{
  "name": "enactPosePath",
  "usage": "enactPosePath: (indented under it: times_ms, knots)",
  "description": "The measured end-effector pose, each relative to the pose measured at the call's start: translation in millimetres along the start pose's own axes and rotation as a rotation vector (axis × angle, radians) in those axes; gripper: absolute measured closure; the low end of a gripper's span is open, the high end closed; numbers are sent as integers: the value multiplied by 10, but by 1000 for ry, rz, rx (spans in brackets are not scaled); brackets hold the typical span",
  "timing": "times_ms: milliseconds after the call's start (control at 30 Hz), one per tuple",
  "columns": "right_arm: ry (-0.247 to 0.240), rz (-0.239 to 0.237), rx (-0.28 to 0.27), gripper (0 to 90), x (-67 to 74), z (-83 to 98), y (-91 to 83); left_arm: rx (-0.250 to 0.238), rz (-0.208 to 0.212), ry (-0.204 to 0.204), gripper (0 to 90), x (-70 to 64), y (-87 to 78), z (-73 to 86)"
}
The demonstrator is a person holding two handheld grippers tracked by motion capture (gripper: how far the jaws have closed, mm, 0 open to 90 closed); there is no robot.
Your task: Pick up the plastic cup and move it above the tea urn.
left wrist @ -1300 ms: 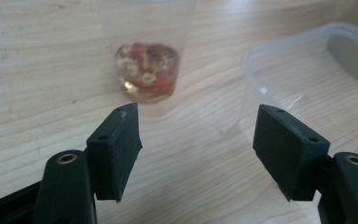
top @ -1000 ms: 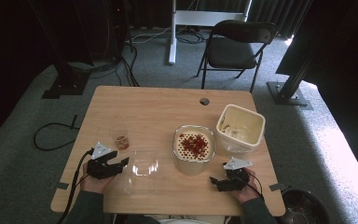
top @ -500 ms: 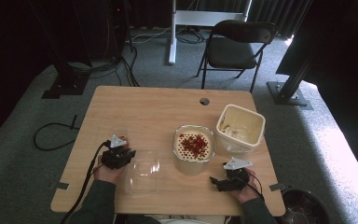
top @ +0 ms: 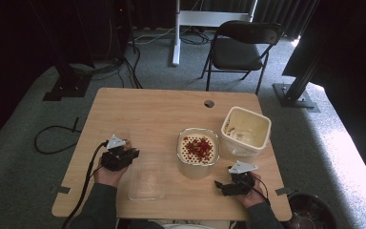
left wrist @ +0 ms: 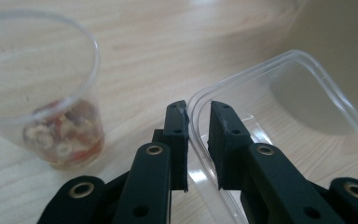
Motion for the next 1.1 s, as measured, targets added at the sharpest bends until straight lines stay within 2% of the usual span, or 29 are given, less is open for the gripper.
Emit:
enactPosePath:
  times_ms: [67,233,500,733,767,833,900,1100]
  knots:
    - [0,0,0,139,0,0,0,-34,9,11,806,-33,-51,-93]
    - [0,0,0,139,0,0,0,-86,5,67,824,-134,-150,-279]
    - [3,0,-1,139,2,-1,0,-172,5,114,841,-247,-278,-596]
    - [1,0,-1,139,0,-2,1,-227,4,132,847,-261,-344,-859]
    - [1,0,-1,139,0,-2,1,-227,4,132,848,-261,-344,-859]
    - [2,0,0,139,1,-1,0,-253,11,140,848,-292,-370,-986]
    - [2,0,0,139,1,-1,0,-259,12,141,849,-302,-379,-1022]
    - [0,0,-1,139,0,-2,1,-309,4,150,850,-320,-427,-1284]
Point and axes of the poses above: each handheld gripper's, and its own axes: y roughly forward along the jaws, z roughly out of its underside, x roughly to its left, the point moved 8 cm from there along y, roughly forward along the jaws, and after that the axes turned 14 degrees about -x, right-handed, at the moved point
